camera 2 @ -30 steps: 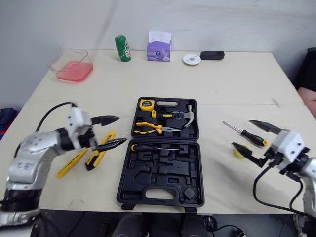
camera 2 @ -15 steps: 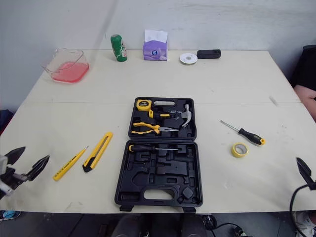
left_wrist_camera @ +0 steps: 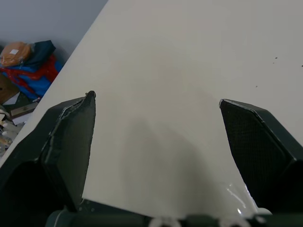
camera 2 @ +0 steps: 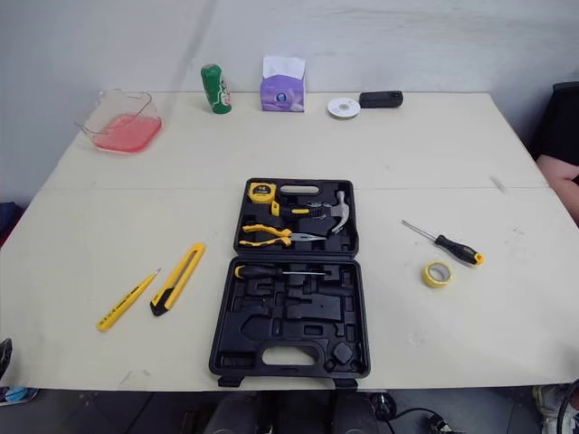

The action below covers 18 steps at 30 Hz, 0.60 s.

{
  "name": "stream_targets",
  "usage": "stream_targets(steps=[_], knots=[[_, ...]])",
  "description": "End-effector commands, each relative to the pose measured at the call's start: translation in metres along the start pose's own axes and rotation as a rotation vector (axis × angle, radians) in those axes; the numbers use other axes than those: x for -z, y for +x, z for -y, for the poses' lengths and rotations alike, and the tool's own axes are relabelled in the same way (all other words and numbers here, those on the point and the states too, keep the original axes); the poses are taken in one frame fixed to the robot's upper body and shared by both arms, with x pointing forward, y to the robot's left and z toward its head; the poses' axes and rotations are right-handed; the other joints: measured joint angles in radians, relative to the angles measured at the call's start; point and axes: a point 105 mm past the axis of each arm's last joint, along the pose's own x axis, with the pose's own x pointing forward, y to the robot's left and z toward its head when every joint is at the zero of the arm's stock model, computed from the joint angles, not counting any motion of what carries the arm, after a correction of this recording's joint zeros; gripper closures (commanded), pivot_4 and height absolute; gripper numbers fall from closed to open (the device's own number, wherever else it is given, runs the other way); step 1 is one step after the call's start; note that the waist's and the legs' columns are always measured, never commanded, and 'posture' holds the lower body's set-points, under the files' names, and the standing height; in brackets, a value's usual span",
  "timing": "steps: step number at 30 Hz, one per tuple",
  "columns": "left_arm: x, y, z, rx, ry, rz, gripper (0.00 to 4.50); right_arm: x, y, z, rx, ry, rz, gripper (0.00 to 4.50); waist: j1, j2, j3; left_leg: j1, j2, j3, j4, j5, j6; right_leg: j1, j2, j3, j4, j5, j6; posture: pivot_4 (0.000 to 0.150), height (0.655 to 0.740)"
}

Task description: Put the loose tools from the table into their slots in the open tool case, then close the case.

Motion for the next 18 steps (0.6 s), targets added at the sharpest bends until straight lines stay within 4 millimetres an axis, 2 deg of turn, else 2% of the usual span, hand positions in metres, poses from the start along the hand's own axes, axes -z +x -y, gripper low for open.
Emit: stream_targets(steps=[1,3,12,15,17,18], knots=[[-0.021,0.012,0.010,0.056,0.036,0.071,0.10,-0.018,0.013,-0.003,0.001,0.013,0.079,0.00,-0.004,0.001,0.000,0.000,0.000,0.000,0.000,0.000,0.000,0.000,0.000,0.000,0.000,0.000,0.000,0.150,0.7400],[-0.026,0.019,0.016,0.085,0.041,0.085,0.10,-0.023,0.019,-0.007,-0.011,0.024,0.099,0.00,-0.007,0.001,-0.001,0.000,0.000,0.001,-0.001,0.000,0.000,-0.001,0.000,0.000,0.001,0.001,0.001,0.150,0.7400],[-0.091,0.055,0.085,0.404,0.073,0.258,0.10,-0.080,0.048,-0.043,-0.287,0.096,0.272,0.00,0.001,0.002,-0.001,0.000,0.000,0.002,-0.001,0.000,-0.002,-0.001,0.001,0.000,0.003,0.001,0.001,0.150,0.7400],[-0.109,0.055,0.123,0.652,0.080,0.291,0.10,-0.097,0.056,-0.060,-0.433,0.082,0.288,0.00,0.001,0.002,-0.001,0.000,0.000,0.002,0.000,0.002,-0.002,-0.001,0.001,0.000,0.004,0.001,0.001,0.150,0.7400],[-0.115,0.053,0.135,0.733,0.076,0.297,0.10,-0.101,0.059,-0.067,-0.483,0.075,0.286,0.00,0.001,0.002,-0.001,0.000,-0.001,0.003,0.001,0.002,-0.002,-0.001,0.001,0.000,0.005,0.001,0.002,0.150,0.7400],[-0.120,0.051,0.148,0.790,0.100,0.306,0.10,-0.105,0.061,-0.075,-0.550,0.068,0.277,0.00,0.001,0.002,-0.001,0.000,-0.001,0.003,0.001,0.002,-0.002,-0.001,0.001,0.000,0.005,0.001,0.002,0.150,0.7400]])
